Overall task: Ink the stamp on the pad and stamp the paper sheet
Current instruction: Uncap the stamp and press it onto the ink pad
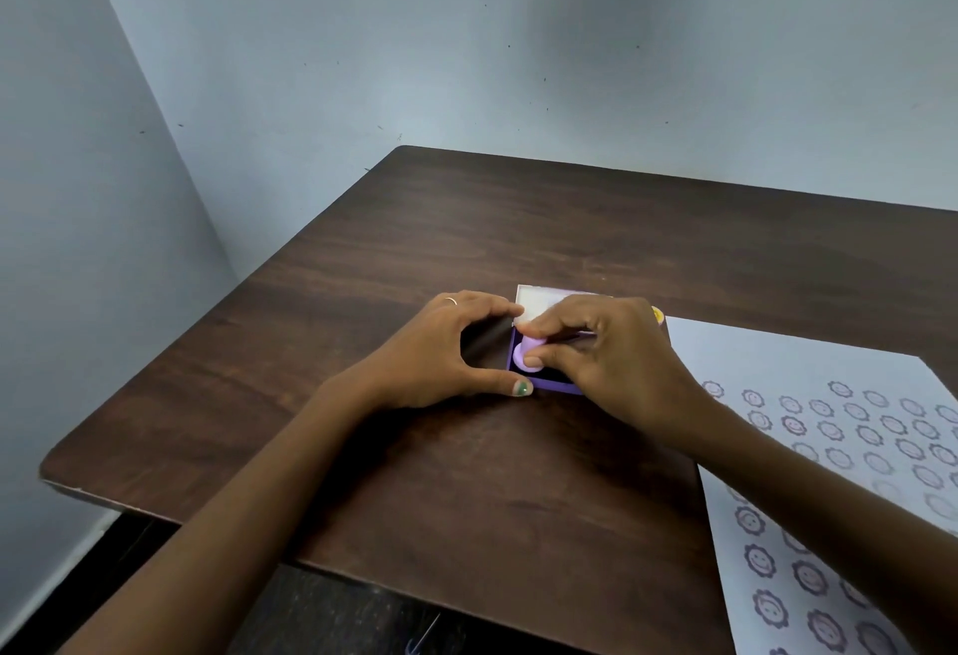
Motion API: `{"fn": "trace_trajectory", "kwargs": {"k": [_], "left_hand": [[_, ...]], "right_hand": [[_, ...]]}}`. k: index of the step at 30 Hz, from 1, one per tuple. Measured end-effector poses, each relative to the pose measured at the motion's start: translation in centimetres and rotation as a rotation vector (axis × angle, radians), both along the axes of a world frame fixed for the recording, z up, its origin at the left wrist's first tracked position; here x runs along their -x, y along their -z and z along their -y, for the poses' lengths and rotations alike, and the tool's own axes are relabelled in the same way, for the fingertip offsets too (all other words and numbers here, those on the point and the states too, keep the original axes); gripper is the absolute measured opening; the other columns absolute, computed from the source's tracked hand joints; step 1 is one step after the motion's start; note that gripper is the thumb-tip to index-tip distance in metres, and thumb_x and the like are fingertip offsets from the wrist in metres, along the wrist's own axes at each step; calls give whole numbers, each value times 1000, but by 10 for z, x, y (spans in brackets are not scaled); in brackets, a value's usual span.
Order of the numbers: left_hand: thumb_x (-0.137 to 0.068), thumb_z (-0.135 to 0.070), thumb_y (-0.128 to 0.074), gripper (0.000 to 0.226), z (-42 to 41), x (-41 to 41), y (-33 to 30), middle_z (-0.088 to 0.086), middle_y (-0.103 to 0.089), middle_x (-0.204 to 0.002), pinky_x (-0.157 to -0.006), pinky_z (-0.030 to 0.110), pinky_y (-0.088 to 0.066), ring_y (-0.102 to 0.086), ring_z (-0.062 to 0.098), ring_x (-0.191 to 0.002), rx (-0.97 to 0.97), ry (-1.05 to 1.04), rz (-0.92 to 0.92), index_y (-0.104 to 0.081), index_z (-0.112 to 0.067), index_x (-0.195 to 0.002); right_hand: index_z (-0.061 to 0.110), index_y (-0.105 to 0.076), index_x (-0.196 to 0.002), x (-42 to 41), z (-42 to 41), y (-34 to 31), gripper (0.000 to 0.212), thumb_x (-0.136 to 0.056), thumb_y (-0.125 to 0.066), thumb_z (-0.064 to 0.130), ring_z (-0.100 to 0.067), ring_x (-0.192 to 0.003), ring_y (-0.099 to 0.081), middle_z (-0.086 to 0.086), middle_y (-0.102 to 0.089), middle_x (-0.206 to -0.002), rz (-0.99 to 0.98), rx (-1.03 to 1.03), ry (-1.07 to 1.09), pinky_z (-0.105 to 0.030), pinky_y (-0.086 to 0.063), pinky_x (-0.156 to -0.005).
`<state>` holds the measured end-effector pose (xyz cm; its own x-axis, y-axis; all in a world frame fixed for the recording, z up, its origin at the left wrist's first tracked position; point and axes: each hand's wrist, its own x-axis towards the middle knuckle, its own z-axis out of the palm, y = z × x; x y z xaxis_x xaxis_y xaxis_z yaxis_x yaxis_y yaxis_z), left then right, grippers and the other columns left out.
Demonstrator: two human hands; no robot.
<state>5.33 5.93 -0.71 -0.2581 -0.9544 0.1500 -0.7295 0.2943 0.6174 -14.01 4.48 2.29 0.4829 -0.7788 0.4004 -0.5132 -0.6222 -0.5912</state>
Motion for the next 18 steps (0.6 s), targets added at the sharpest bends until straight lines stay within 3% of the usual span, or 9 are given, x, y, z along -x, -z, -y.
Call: {"fn": "trace_trajectory", "kwargs": {"k": [2, 6, 11, 14, 18], "left_hand": [[-67, -53, -75, 74, 0, 0, 0, -16, -46, -138, -98, 21, -29, -34, 4, -125, -3, -1, 0, -47, -35, -132], [-66, -52, -77, 73, 1, 0, -1, -16, -47, -136, -95, 16, -27, -34, 2, -124, 4, -2, -10, -48, -35, -132], [-65, -51, -77, 72, 2, 0, 0, -16, -47, -135, -95, 13, -26, -35, 2, -124, 17, -8, -7, -49, -37, -130], [-64, -52, -77, 72, 2, 0, 0, -18, -47, -134, -96, 16, -28, -36, 3, -124, 17, -13, -9, -49, -38, -129], [-64, -52, -77, 72, 2, 1, -1, -16, -49, -134, -101, 22, -31, -38, 5, -124, 24, -11, 2, -50, -36, -129]], "right_hand": [[12, -74, -90, -2, 1, 0, 24, -67, -78, 7, 8, -85, -54, -2, -75, -91, 19, -17, 24, 6, -34, -71], [11, -74, -91, -5, -3, -1, 24, -68, -76, 6, -3, -77, -62, -5, -75, -93, -68, 17, 5, 1, -35, -72], [12, -73, -93, -5, 2, -5, 27, -67, -78, 8, 18, -59, -53, -3, -75, -95, -38, -87, 11, 7, -36, -66], [11, -73, -93, -7, 2, -5, 26, -67, -78, 8, 15, -57, -49, -4, -75, -94, -56, -72, 26, 7, -37, -67], [13, -73, -92, -4, 4, -9, 23, -70, -77, 10, 4, -65, -57, -3, -75, -96, -85, -128, -14, -6, -46, -69]]}}
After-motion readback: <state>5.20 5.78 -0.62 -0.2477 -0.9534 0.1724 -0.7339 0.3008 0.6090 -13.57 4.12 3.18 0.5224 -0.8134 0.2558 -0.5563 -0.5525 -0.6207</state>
